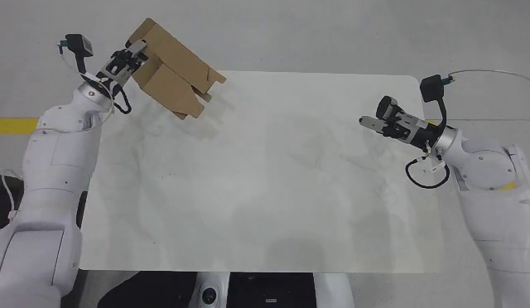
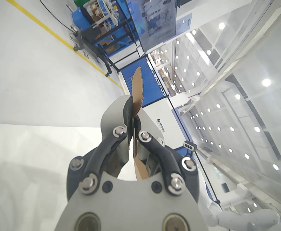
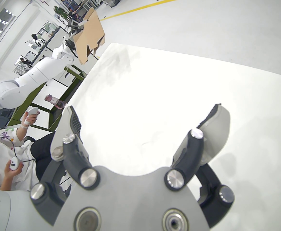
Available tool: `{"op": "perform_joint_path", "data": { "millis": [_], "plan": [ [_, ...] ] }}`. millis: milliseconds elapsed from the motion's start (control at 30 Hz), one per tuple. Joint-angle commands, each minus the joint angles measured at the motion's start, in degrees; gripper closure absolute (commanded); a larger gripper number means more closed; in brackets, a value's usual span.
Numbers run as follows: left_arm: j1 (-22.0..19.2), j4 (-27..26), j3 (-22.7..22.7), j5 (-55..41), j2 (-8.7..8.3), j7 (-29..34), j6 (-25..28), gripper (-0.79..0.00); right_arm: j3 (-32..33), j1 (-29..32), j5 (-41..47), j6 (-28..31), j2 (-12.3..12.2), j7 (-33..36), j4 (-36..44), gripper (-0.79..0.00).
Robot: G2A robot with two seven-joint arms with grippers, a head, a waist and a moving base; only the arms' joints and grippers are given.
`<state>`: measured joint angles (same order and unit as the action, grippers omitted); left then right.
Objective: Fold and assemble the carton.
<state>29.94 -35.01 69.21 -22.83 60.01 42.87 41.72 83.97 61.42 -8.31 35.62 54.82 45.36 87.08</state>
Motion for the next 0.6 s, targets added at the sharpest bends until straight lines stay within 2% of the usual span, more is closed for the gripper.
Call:
{"op": "perform_joint_path", "data": {
  "millis": [0, 100, 300, 433, 567],
  "plan": [
    [-1.3, 0.6, -2.6, -0.7, 1.34, 1.4, 0.1, 0.000, 0.0, 0.0, 0.0, 0.0, 0.0, 0.0, 0.0, -0.785],
    [-3.0, 1.1, -6.5, -2.4, 3.75, 4.2, 0.6, 0.000, 0.0, 0.0, 0.0, 0.0, 0.0, 0.0, 0.0, -0.785],
    [-5.2, 2.1, -12.1, -5.0, 7.48, 9.8, 1.5, 0.000, 0.0, 0.0, 0.0, 0.0, 0.0, 0.0, 0.0, -0.785],
    [-6.5, 2.3, -14.9, -7.5, 9.59, 15.3, 2.0, 0.000, 0.0, 0.0, 0.0, 0.0, 0.0, 0.0, 0.0, -0.785],
    [-7.6, 1.9, -17.7, -6.9, 11.29, 17.3, 2.4, 0.000, 0.0, 0.0, 0.0, 0.0, 0.0, 0.0, 0.0, -0.785]
  ]
}}
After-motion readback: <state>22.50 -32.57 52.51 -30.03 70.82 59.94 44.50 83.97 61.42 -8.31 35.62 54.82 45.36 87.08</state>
